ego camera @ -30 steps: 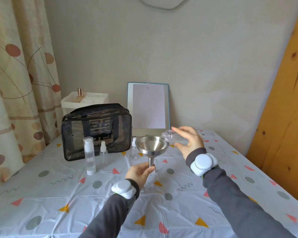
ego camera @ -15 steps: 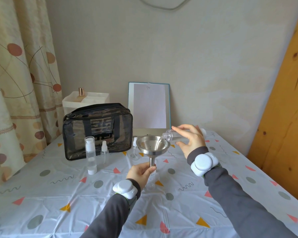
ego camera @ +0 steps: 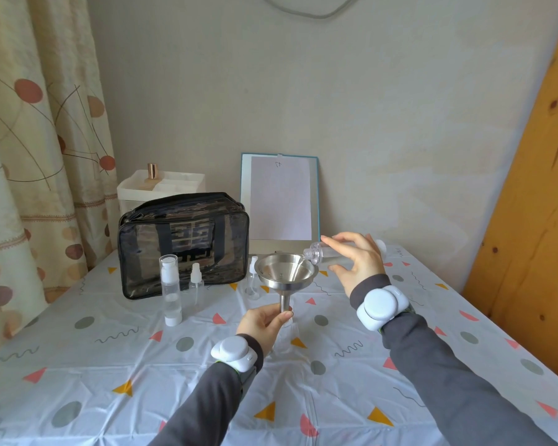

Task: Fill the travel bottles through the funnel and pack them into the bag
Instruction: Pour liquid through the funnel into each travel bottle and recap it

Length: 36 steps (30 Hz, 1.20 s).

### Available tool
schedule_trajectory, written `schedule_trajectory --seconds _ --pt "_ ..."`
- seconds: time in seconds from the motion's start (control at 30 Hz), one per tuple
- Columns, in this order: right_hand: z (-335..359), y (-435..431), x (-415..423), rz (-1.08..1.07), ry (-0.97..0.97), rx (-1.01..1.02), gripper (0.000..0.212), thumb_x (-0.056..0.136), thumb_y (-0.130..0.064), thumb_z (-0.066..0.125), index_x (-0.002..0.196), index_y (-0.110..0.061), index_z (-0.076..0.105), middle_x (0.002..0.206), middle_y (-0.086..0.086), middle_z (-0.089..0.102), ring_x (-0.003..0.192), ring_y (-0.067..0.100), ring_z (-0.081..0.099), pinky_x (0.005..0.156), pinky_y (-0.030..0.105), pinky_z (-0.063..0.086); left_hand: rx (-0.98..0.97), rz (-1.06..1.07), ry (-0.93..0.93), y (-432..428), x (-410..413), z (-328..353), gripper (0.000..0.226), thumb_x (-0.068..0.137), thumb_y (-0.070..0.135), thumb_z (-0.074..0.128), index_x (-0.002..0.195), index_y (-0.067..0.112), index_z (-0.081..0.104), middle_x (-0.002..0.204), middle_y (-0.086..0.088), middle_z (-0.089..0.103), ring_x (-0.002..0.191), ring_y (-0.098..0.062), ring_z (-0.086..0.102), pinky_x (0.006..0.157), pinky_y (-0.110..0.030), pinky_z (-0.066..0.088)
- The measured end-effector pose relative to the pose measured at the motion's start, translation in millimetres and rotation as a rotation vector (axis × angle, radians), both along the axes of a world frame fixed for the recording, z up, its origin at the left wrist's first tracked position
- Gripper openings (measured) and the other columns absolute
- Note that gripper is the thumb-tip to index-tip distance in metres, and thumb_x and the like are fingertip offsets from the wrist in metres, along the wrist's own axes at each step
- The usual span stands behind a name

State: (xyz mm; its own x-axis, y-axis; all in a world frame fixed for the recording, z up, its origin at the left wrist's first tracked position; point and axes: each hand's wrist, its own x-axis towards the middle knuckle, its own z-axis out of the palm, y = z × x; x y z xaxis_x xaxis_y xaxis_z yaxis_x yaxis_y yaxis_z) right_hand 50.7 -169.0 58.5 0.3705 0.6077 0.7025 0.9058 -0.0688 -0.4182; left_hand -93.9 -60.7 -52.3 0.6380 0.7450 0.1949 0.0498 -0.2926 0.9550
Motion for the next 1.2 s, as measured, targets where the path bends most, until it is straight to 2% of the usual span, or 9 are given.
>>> schedule_trajectory --seconds 0.3,0.53,0.7,0.87,0.97,1.2 --pt "-0.4 -0.1 -0.6 0.0 -0.003 0.011 0.052 0.065 0.012 0.07 0.111 -0.013 0.067 0.107 0.009 0.061 0.1 0.027 0.054 0.105 0.054 0.029 0.001 -0.017 0.006 0.3 -0.9 0.2 0.01 0.086 0.022 0.063 0.087 0.031 0.067 0.084 0.019 0.067 0.08 0.016 0.058 0.073 0.001 0.042" --pt "-1.2 -0.9 -0.4 -0.008 0.001 0.014 0.052 0.066 0.012 0.069 0.111 -0.014 0.067 0.107 0.008 0.06 0.102 0.028 0.054 0.109 0.05 0.024 0.004 -0.012 0.002 2.7 1.3 -2.6 0.012 0.086 0.022 0.063 0.096 0.021 0.069 0.088 0.015 0.068 0.081 0.014 0.058 0.071 0.001 0.042" --pt "-0.1 -1.8 -0.9 -0.003 -0.003 0.005 0.052 0.066 0.012 0.069 0.111 -0.013 0.067 0.108 0.008 0.06 0.101 0.026 0.053 0.106 0.052 0.028 0.001 -0.009 0.001 2.4 1.2 -2.6 0.011 0.086 0.022 0.063 0.095 0.024 0.069 0.088 0.016 0.067 0.082 0.01 0.06 0.072 0.001 0.042" --pt "-0.6 -0.3 0.5 -0.011 -0.012 0.002 0.053 0.066 0.012 0.069 0.111 -0.015 0.067 0.108 0.008 0.06 0.103 0.029 0.055 0.113 0.041 0.018 0.007 -0.01 -0.001 2.6 0.8 -2.8 0.011 0.086 0.022 0.063 0.095 0.024 0.069 0.088 0.015 0.068 0.083 0.009 0.061 0.073 0.001 0.042" --pt "-0.8 -0.1 0.7 -0.015 -0.009 0.004 0.053 0.066 0.011 0.069 0.112 -0.016 0.067 0.108 0.007 0.06 0.104 0.028 0.055 0.112 0.032 0.01 0.005 -0.015 0.002 2.8 0.9 -3.4 0.013 0.087 0.022 0.062 0.097 0.021 0.069 0.092 0.012 0.069 0.088 0.003 0.062 0.077 -0.001 0.044" --pt "-0.8 -1.1 1.5 -0.016 -0.014 0.003 0.054 0.066 0.011 0.068 0.112 -0.017 0.067 0.108 0.006 0.059 0.105 0.027 0.054 0.111 0.029 0.009 0.003 -0.012 0.008 3.1 1.3 -3.0 0.014 0.087 0.022 0.062 0.098 0.02 0.069 0.092 0.011 0.068 0.089 0.001 0.062 0.074 0.0 0.043"
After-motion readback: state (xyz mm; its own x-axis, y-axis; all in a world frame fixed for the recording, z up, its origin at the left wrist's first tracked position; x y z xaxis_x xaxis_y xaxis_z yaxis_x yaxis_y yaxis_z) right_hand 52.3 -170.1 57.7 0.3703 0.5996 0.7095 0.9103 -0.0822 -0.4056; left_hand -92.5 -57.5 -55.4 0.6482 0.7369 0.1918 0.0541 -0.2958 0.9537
